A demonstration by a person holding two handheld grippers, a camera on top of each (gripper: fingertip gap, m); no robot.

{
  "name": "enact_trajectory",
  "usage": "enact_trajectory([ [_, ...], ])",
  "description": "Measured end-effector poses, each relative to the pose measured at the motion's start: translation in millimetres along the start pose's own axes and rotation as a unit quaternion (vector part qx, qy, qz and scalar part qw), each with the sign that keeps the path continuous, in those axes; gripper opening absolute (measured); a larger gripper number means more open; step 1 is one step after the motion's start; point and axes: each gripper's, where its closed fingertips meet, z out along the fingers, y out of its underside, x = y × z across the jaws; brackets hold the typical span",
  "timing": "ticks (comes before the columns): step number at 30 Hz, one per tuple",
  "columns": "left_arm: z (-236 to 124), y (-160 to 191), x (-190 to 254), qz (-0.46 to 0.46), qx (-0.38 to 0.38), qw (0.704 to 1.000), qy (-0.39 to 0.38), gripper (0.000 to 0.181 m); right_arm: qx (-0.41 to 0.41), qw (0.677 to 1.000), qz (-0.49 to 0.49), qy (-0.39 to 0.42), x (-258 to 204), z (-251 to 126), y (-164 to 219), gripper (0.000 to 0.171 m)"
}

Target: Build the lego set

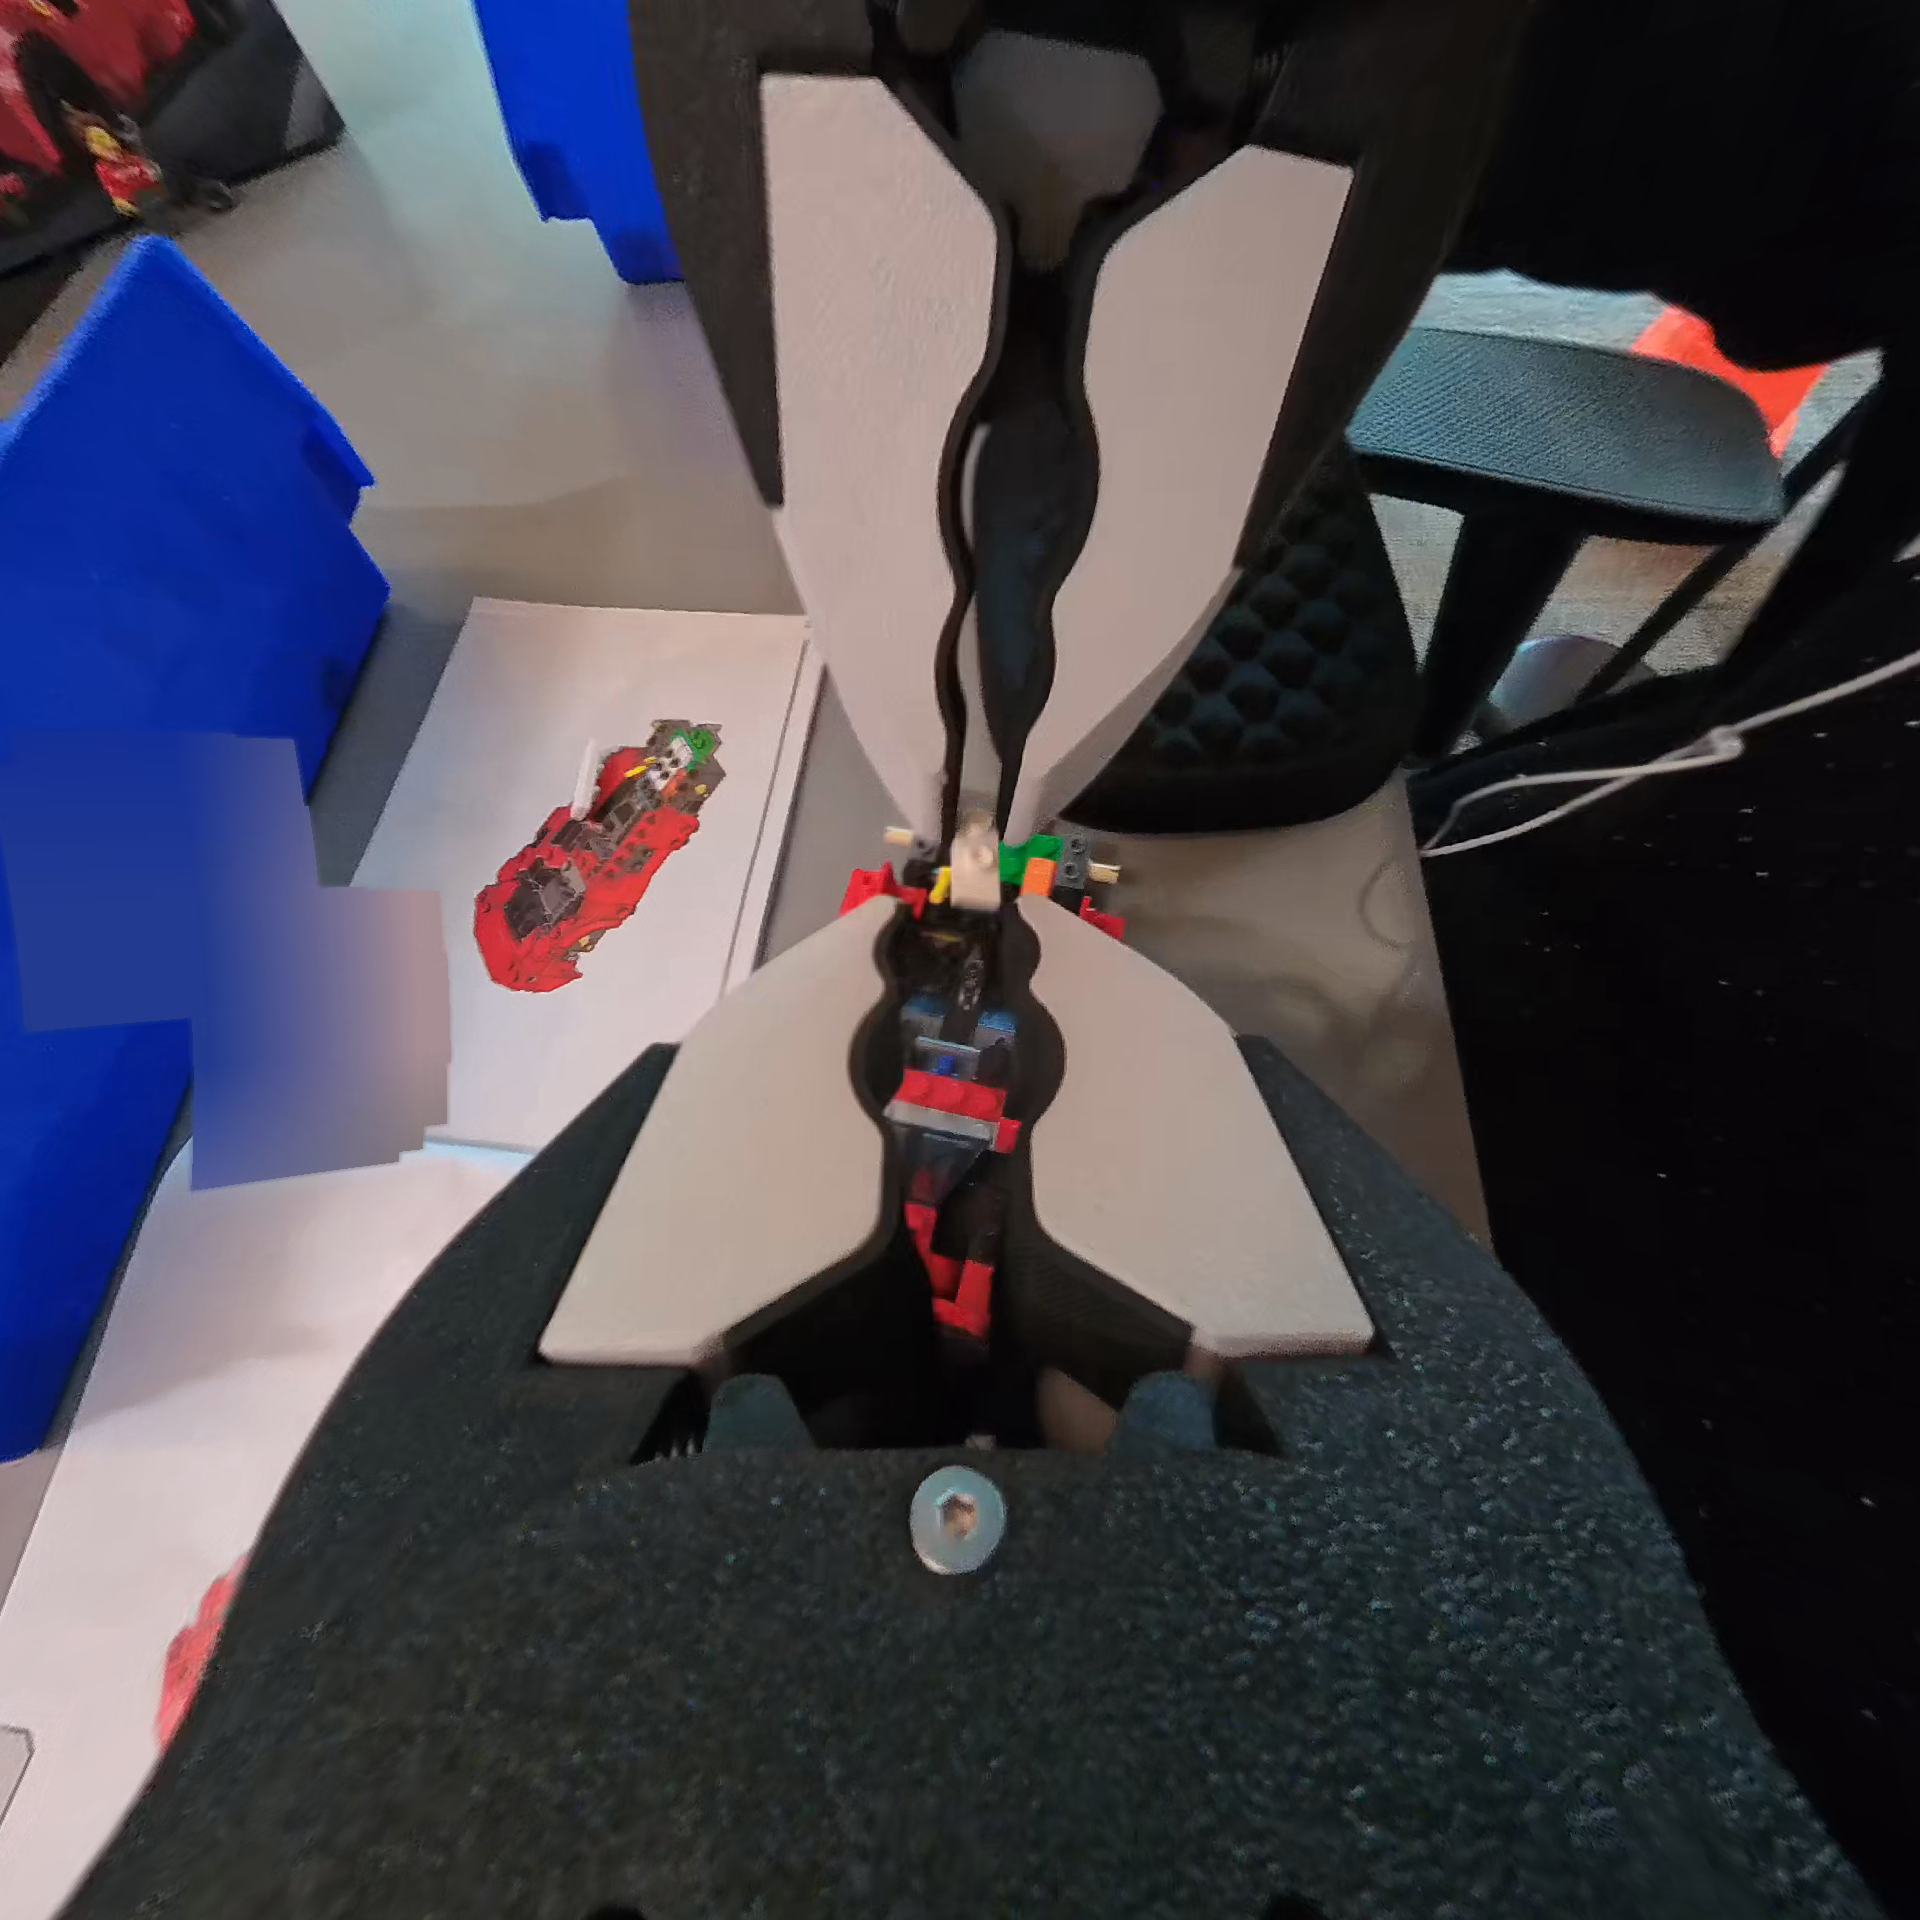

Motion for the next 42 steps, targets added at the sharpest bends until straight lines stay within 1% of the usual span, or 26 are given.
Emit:
enact_trajectory([
  [2, -3, 3, -5, 0.002, 0.005, 1.0, -0.019, 0.024, 0.006, 0.999, 0.028, 0.015, 5, -5, 11, 0.007],
  [4, -8, 10, -8, 0.002, 0.007, 0.999, -0.034, 0.028, 0.018, 0.997, 0.075, 0.013, 6, -8, 24, 0.008],
  [7, -9, 23, -11, 0.006, 0.006, 0.999, -0.043, 0.03, 0.028, 0.99, 0.139, 0.002, 2, -7, 46, 0.008],
  [10, -4, 29, -10, 0.005, 0.01, 0.999, -0.037, 0.027, 0.028, 0.985, 0.169, -0.011, -7, 2, 58, 0.008],
  [14, 3, 31, -4, 0.02, 0.005, 1.0, -0.019, 0.019, 0.004, 0.987, 0.157, -0.028, -18, 19, 61, 0.008],
  [17, 3, 28, -1, 0.025, 0.011, 1.0, -0.007, 0.015, -0.024, 0.988, 0.147, -0.033, -17, 25, 64, 0.008],
  [26, 3, 27, 1, 0.022, 0.021, 1.0, 0.003, 0.013, -0.067, 0.985, 0.147, -0.058, -18, 29, 67, 0.008],
  [42, 2, 26, 1, 0.021, 0.028, 0.999, 0.006, 0.011, -0.091, 0.981, 0.154, -0.074, -17, 31, 64, 0.008],
])
